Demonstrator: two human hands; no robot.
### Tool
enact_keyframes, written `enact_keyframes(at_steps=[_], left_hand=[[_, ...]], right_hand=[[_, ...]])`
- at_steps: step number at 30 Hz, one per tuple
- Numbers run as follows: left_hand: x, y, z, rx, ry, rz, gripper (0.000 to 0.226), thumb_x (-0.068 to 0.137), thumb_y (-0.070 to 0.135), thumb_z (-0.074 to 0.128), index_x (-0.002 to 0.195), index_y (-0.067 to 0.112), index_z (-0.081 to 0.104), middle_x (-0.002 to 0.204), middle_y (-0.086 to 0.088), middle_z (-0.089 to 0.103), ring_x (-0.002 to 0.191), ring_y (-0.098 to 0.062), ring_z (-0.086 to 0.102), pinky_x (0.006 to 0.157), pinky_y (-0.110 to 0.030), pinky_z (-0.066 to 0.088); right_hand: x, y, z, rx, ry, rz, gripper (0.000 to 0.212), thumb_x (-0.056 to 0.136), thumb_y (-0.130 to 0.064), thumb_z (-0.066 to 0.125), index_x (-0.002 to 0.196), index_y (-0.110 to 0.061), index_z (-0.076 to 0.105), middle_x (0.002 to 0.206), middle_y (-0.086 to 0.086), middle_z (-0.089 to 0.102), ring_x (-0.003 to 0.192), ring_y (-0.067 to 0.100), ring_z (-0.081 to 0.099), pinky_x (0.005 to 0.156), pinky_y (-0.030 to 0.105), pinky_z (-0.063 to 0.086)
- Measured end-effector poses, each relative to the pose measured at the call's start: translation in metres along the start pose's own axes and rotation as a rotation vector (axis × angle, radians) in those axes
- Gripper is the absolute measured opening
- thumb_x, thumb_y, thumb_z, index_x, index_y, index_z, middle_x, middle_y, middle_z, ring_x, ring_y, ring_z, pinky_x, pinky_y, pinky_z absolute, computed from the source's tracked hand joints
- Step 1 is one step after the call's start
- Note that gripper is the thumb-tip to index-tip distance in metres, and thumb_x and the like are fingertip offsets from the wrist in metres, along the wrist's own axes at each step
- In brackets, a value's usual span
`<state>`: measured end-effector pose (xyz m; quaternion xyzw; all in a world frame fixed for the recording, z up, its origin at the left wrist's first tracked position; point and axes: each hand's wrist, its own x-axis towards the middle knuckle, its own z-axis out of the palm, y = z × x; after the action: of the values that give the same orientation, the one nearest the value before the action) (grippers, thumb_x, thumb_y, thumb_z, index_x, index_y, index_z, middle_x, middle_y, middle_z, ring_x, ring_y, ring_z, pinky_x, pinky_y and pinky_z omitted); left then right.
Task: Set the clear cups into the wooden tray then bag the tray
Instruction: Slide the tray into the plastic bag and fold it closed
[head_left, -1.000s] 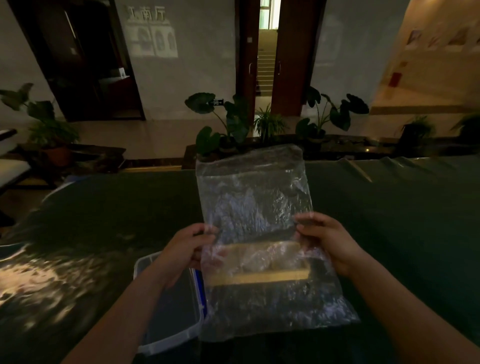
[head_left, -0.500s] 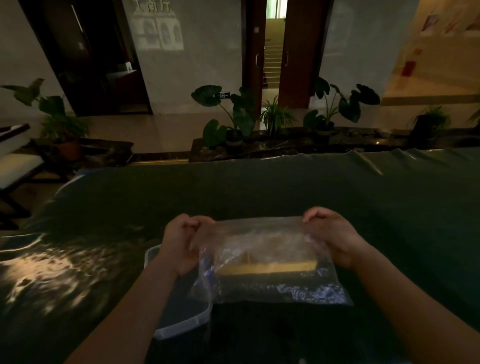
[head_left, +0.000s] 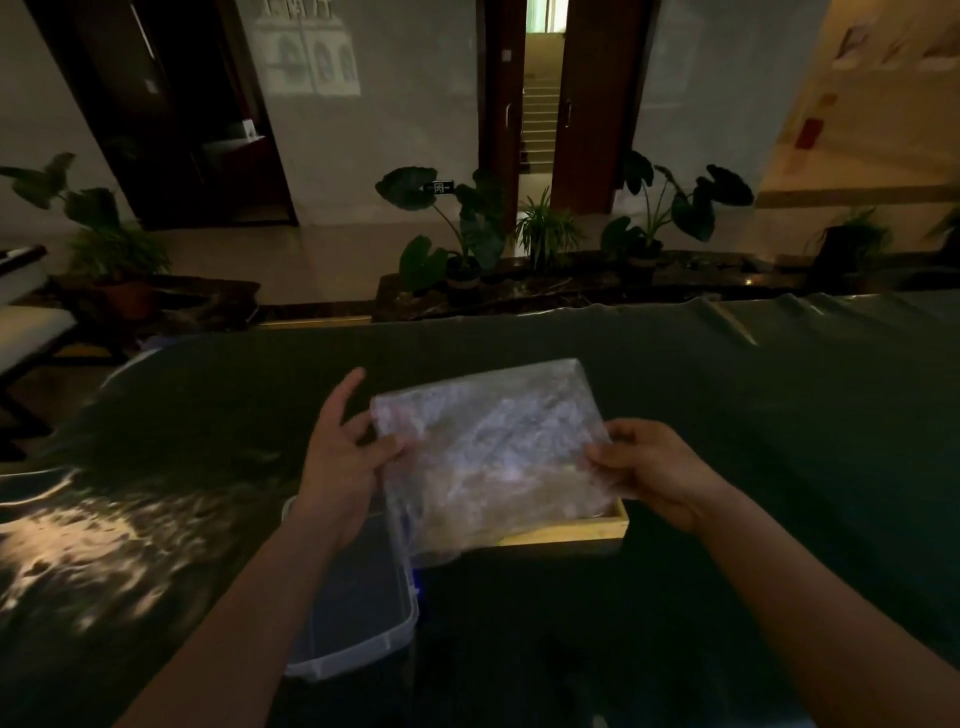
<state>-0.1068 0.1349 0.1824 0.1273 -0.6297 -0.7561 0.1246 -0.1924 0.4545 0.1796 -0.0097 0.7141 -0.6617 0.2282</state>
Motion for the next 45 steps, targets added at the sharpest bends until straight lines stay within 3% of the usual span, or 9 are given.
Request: enact_keyframes(at_steps=[5, 11, 15, 19, 23, 27, 32, 37, 45], left_hand=[[-0.014, -0.019, 0.005, 0.139, -0.287, -0.349, 0.068, 0.074, 0.026, 0.082, 0.137, 0.023, 0.055, 0.114, -0.006, 0.077, 0.100, -0.027, 0.076, 0.079, -0.046, 0.062], [-0.015, -0.036, 0.006, 0.174, -0.059, -0.282, 0.025, 0.087, 0.004, 0.073, 0.110, 0.012, 0.069, 0.103, -0.017, 0.078, 0.082, -0.027, 0.078, 0.063, -0.033, 0.062], [-0.015, -0.028, 0.003, 0.150, -0.036, -0.229, 0.068, 0.077, 0.014, 0.081, 0.138, 0.028, 0.054, 0.128, -0.006, 0.067, 0.114, -0.031, 0.066, 0.101, -0.060, 0.051], [-0.004, 0.007, 0.000, 0.526, -0.062, -0.020, 0.114, 0.062, 0.044, 0.089, 0.156, 0.043, 0.025, 0.152, 0.011, 0.041, 0.137, -0.013, 0.038, 0.111, -0.053, 0.042], [-0.001, 0.016, 0.023, 0.628, -0.497, -0.184, 0.092, 0.071, 0.022, 0.090, 0.150, 0.026, 0.044, 0.127, -0.004, 0.070, 0.114, -0.020, 0.069, 0.102, -0.048, 0.055], [-0.006, -0.004, 0.031, 0.482, -0.333, -0.129, 0.042, 0.083, 0.003, 0.078, 0.122, 0.017, 0.068, 0.093, -0.007, 0.081, 0.084, -0.025, 0.078, 0.071, -0.034, 0.065], [-0.006, -0.016, 0.032, 0.263, -0.198, -0.125, 0.038, 0.085, 0.001, 0.077, 0.118, 0.017, 0.067, 0.089, -0.010, 0.081, 0.078, -0.030, 0.078, 0.069, -0.040, 0.064], [-0.006, -0.019, 0.032, 0.179, -0.128, -0.136, 0.038, 0.082, -0.002, 0.078, 0.115, 0.014, 0.068, 0.089, -0.002, 0.081, 0.077, -0.021, 0.079, 0.061, -0.031, 0.064], [0.005, -0.015, 0.018, 0.204, -0.115, -0.241, 0.021, 0.096, 0.011, 0.062, 0.112, 0.020, 0.073, 0.106, -0.008, 0.078, 0.095, -0.027, 0.077, 0.081, -0.048, 0.063]], right_hand=[[0.005, -0.003, 0.000, 0.067, 0.055, -0.046, 0.028, 0.092, -0.006, 0.066, 0.119, -0.013, 0.065, 0.106, 0.012, 0.078, 0.097, 0.030, 0.076, 0.082, 0.047, 0.063], [0.006, -0.003, -0.005, -0.038, 0.154, -0.122, 0.028, 0.089, -0.003, 0.070, 0.114, -0.015, 0.067, 0.097, 0.012, 0.078, 0.076, 0.022, 0.076, 0.054, 0.027, 0.057], [0.008, -0.004, -0.006, -0.173, 0.148, -0.166, 0.022, 0.094, -0.006, 0.065, 0.112, -0.018, 0.069, 0.098, 0.008, 0.077, 0.072, 0.016, 0.075, 0.056, 0.025, 0.055], [0.007, -0.020, -0.002, -0.332, 0.041, -0.187, 0.022, 0.096, -0.009, 0.060, 0.108, -0.024, 0.071, 0.096, -0.003, 0.077, 0.083, 0.013, 0.076, 0.064, 0.027, 0.059], [0.008, -0.041, 0.018, -0.450, -0.022, -0.257, 0.022, 0.093, -0.011, 0.063, 0.105, -0.028, 0.073, 0.091, -0.007, 0.077, 0.082, 0.013, 0.076, 0.061, 0.024, 0.059], [0.009, -0.040, 0.019, -0.141, 0.069, -0.298, 0.045, 0.088, -0.017, 0.073, 0.130, -0.029, 0.061, 0.103, -0.007, 0.078, 0.093, 0.016, 0.076, 0.073, 0.033, 0.062], [0.005, -0.004, 0.030, 0.166, -0.067, -0.030, 0.100, 0.064, -0.051, 0.087, 0.149, -0.025, 0.042, 0.132, 0.010, 0.067, 0.110, 0.031, 0.072, 0.098, 0.058, 0.054], [0.003, 0.015, 0.046, 0.108, 0.021, -0.043, 0.024, 0.087, -0.004, 0.073, 0.110, -0.004, 0.070, 0.102, 0.018, 0.078, 0.081, 0.025, 0.077, 0.073, 0.039, 0.064], [0.007, 0.008, 0.033, 0.120, 0.017, -0.091, 0.018, 0.090, -0.003, 0.068, 0.108, -0.005, 0.070, 0.096, 0.015, 0.078, 0.074, 0.020, 0.074, 0.067, 0.031, 0.060]])
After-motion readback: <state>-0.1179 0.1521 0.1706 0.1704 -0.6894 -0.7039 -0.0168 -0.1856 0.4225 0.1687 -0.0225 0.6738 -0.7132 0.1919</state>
